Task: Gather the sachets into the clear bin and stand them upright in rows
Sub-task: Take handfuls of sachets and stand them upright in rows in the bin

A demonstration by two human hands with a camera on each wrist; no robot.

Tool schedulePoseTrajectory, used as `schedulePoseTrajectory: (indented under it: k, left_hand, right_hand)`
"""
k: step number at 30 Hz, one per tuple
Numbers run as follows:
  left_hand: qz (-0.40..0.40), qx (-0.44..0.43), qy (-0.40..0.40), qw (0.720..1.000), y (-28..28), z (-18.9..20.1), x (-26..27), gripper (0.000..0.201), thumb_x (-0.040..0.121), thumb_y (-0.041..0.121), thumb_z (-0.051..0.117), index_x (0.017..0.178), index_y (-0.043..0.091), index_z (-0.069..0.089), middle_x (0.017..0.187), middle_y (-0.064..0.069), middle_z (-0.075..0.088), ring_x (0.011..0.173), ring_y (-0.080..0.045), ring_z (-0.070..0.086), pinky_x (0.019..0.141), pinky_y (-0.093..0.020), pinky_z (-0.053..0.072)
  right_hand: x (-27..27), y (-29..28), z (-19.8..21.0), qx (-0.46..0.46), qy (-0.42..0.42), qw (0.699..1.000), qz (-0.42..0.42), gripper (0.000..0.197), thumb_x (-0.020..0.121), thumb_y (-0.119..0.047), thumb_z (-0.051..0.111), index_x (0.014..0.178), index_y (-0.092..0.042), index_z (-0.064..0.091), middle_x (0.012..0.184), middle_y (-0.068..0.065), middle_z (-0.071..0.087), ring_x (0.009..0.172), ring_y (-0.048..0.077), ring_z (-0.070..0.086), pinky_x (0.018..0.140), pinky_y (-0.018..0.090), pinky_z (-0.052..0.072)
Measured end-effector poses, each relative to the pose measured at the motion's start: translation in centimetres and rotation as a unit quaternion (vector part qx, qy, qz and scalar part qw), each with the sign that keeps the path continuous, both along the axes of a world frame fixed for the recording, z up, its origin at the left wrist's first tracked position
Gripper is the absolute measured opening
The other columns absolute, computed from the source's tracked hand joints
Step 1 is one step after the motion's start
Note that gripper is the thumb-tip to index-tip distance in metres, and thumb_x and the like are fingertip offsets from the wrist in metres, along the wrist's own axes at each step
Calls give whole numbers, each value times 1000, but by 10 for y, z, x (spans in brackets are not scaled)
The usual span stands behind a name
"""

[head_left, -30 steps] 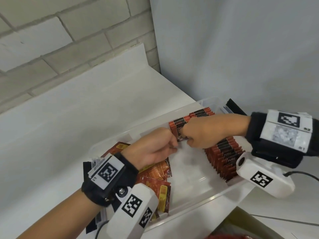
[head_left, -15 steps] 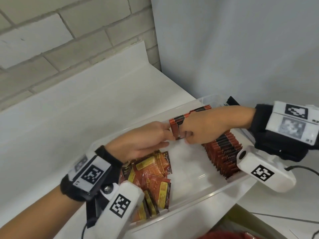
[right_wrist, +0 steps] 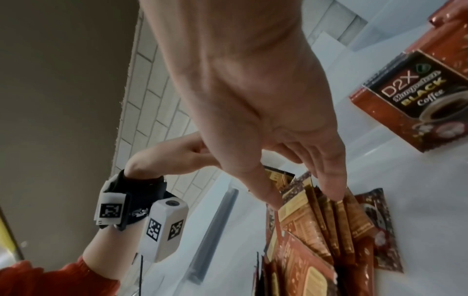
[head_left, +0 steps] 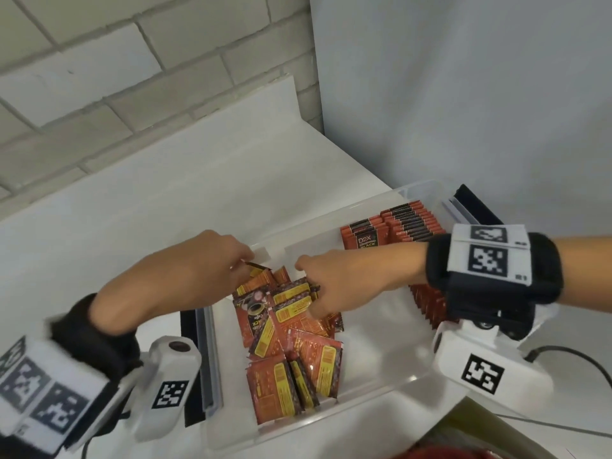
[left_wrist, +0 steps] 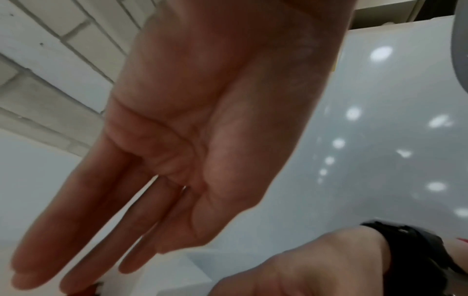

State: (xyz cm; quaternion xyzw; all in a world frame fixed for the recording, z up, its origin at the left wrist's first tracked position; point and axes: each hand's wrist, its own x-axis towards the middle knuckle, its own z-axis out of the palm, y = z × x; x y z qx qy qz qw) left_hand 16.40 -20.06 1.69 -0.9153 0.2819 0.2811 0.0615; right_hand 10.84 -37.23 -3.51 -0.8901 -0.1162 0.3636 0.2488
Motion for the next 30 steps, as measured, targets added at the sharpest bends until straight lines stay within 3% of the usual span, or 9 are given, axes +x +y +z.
schedulePoseTrajectory:
  k: [5, 9, 12, 15, 18, 22, 24, 26, 30]
  left_hand:
    - [0, 17, 0, 1000, 9, -18, 8, 30, 100, 31, 43, 125, 19, 55, 113, -2, 64, 97, -18, 64, 87, -37, 52]
    - [-11, -10, 41, 999, 10, -24, 6, 24, 98, 33, 47, 117, 35, 32, 107, -2, 65, 88, -18, 64, 82, -40, 54]
    - [-76, 18, 43, 996, 7, -30, 5, 37, 100, 20, 42, 123, 46, 27, 116, 6, 59, 85, -16, 61, 72, -34, 53]
    - [-158, 73, 9, 985, 0, -40, 10, 52, 102, 19, 38, 142, 48, 23, 123, 10, 46, 100, -16, 57, 70, -26, 44]
    - [-215, 110, -29, 970, -8, -48, 10, 46, 102, 25, 41, 144, 41, 33, 115, 6, 43, 99, -19, 58, 67, -26, 38]
    - [-216, 102, -45, 970, -14, -47, 10, 31, 96, 24, 52, 127, 24, 47, 124, 0, 50, 95, -18, 58, 62, -24, 32]
    - [-219, 85, -49, 971, -15, -46, 13, 16, 92, 22, 58, 106, 24, 48, 117, 1, 54, 84, -15, 53, 57, -24, 30]
    - [-216, 68, -52, 973, -15, -43, 15, 22, 89, 22, 62, 86, 25, 40, 108, 2, 57, 78, -13, 50, 53, -23, 30]
    - [-175, 27, -67, 982, -7, -24, 23, 15, 86, 27, 65, 83, 23, 51, 89, 7, 57, 79, -13, 57, 63, -27, 39]
  right_hand:
    - [3, 7, -9, -24, -4, 1000, 11, 57, 93, -38, 59, 135, -4, 39, 114, 10, 57, 91, 19, 53, 64, 21, 41]
    - [8, 13, -13, -26, 4, 1000, 1, 55, 92, -36, 63, 129, -2, 42, 93, 4, 54, 83, 18, 54, 55, 20, 37]
    - [10, 15, -15, -16, 30, 999, -27, 57, 91, -35, 64, 131, -2, 41, 80, -4, 45, 78, 16, 53, 53, 19, 38]
    - [13, 17, -17, -13, 48, 998, -46, 56, 90, -35, 65, 131, -3, 43, 89, 0, 50, 88, 19, 55, 59, 19, 42]
    - [12, 17, -18, -1, 61, 996, -69, 58, 90, -31, 67, 133, -3, 41, 108, 6, 55, 99, 23, 58, 69, 22, 46]
    - [11, 18, -16, 26, 67, 993, -98, 57, 88, -24, 69, 135, -2, 44, 131, 15, 53, 117, 30, 55, 93, 34, 49]
    - [10, 18, -14, 43, 65, 991, -111, 58, 88, -24, 69, 136, -4, 44, 125, 11, 53, 106, 24, 56, 92, 32, 49]
    - [11, 16, -12, 58, 60, 989, -122, 57, 88, -26, 69, 136, -6, 46, 125, 9, 53, 93, 20, 55, 90, 30, 49]
    - [11, 6, -6, 135, 56, 976, -159, 39, 88, -27, 69, 121, -9, 58, 118, 8, 65, 84, 16, 59, 79, 26, 52]
